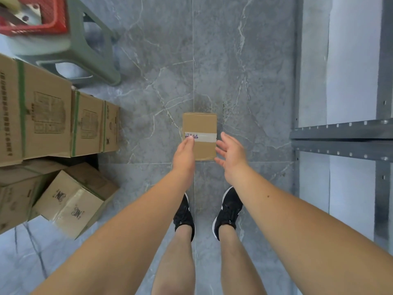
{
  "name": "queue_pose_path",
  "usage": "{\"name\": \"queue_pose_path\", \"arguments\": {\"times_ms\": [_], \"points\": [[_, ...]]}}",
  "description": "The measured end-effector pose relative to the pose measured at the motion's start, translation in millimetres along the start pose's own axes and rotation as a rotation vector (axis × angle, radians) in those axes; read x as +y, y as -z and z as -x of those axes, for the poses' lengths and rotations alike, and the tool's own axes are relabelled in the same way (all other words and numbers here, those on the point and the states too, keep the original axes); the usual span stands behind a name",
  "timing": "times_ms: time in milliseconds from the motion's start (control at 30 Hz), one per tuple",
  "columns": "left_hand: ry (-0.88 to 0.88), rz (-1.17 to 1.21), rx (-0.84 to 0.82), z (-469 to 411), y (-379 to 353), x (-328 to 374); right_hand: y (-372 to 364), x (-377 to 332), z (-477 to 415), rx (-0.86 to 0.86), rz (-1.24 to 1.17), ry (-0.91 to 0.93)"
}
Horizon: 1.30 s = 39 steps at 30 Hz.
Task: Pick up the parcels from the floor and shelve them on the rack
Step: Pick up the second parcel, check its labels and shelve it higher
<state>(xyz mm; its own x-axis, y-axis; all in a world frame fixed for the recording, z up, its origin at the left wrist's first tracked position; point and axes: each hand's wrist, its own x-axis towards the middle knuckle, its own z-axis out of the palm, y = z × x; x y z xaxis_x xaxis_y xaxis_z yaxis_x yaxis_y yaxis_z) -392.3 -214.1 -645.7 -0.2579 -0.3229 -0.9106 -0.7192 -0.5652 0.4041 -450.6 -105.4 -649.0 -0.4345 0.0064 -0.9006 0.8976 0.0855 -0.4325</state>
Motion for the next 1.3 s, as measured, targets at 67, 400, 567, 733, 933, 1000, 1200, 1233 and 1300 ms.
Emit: {"name": "queue_pose_path", "arguments": {"times_ms": [67,400,567,733,933,1000,1200,1233,1300], "points": [[0.0,-0.009,-0.008,-12.7,-2.5,-3.6,-2.7,6.2,-11.3,-0.002,0.005,-0.002],[-0.036,-0.051,0.019,-77.1,-10.7,-27.6,-11.6,31.5,-67.0,0.014,0.019,0.001],[-0.005,-0.047,0.024,-100.5,-6.7,-46.3,-6.7,50.9,-100.9,0.028,-0.018,0.003],[-0.01,-0.018,0.061,-131.0,-1.9,-55.6,-4.0,65.2,-128.5,0.018,-0.017,0.0],[-0.035,-0.01,0.061,-166.5,-2.6,-55.1,0.7,74.0,-163.5,0.024,0.086,0.067],[-0.047,-0.014,0.07,-177.5,-3.6,-55.2,2.8,76.2,-173.9,0.022,0.108,0.074],[-0.078,-0.016,0.072,-210.5,-5.1,-64.1,6.3,89.4,-205.3,0.021,0.102,0.095],[-0.083,-0.019,0.072,-215.9,-5.3,-66.5,6.4,91.2,-210.3,0.02,0.103,0.097],[-0.087,-0.022,0.073,-228.5,-4.9,-71.9,7.3,95.1,-221.1,0.021,0.105,0.107]]}}
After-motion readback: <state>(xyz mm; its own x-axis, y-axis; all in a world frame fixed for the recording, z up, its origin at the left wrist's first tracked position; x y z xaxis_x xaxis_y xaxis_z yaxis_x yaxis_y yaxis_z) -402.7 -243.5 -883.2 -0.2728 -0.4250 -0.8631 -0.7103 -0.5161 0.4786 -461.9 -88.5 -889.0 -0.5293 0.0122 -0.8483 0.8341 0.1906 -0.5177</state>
